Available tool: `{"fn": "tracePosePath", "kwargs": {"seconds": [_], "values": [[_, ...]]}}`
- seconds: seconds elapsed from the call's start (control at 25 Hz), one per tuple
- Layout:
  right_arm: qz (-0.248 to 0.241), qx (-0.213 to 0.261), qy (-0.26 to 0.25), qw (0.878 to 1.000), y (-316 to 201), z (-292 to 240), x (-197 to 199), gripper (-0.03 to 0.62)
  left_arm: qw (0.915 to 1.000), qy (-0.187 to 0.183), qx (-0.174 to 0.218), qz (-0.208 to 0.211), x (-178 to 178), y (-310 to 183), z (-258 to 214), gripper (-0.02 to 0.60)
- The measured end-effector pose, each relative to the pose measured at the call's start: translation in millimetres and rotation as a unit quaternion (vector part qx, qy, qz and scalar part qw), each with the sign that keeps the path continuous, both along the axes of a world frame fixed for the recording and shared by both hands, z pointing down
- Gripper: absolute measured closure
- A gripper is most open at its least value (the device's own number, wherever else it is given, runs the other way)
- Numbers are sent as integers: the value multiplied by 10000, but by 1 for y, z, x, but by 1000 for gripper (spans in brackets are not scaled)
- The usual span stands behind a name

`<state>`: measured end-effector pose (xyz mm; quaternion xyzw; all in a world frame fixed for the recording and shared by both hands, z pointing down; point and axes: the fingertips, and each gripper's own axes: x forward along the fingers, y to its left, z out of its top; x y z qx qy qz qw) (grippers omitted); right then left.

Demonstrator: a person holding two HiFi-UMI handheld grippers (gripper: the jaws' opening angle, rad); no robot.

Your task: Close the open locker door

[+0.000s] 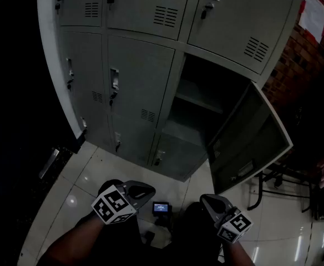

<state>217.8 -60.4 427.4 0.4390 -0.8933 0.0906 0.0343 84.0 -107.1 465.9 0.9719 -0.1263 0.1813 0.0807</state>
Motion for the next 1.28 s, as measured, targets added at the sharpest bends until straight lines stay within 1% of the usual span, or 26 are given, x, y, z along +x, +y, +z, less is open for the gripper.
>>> {"fn": "tracePosePath", "kwargs": {"seconds": [0.08, 0.2, 0.32, 0.4, 0.48, 0.64, 0.72, 0.8, 0.88, 0.96, 1.04, 1.16, 1.28], "values": [[35, -51, 135, 9999, 0, 4, 1, 592, 10000, -5, 0, 11, 0, 1, 0, 569], [20, -60, 129, 9999, 0, 3, -3, 592, 10000, -13, -1, 22, -1, 2, 0, 569], [141, -97, 233, 9996, 1, 7, 4, 592, 10000, -2, -5, 11, -1, 1, 0, 569], [250, 6, -54, 9997, 1, -4, 11, 592, 10000, 25, -8, 1, 0, 1, -1, 569], [331, 23, -286, 9990, 5, -10, 20, 592, 10000, 35, -13, 11, 1, 1, -1, 569], [406, -73, 36, 9991, 20, -6, 39, 591, 10000, 29, -37, 37, -1, 3, -2, 569], [554, -67, -4, 9984, 22, -11, 53, 591, 10000, 24, -16, 33, -2, 2, -3, 569], [834, -68, -85, 9965, 22, -17, 72, 584, 10000, 22, -4, 26, -2, 0, -4, 569], [1181, -34, -24, 9930, 21, -22, 92, 533, 10000, 40, -9, 30, -1, 0, -4, 569], [1540, 24, 119, 9880, 20, -25, 111, 449, 10000, 32, -12, 42, 0, 1, -3, 569], [1809, 127, 186, 9832, 16, -31, 124, 384, 10000, 13, -9, 44, -1, 2, -2, 569], [1995, 397, 238, 9788, 5, -52, 134, 336, 10000, 35, -10, 33, 1, 1, -2, 569], [2185, 592, 460, 9730, -9, -65, 142, 335, 10000, 30, 1, 29, 2, 1, -2, 569]]}}
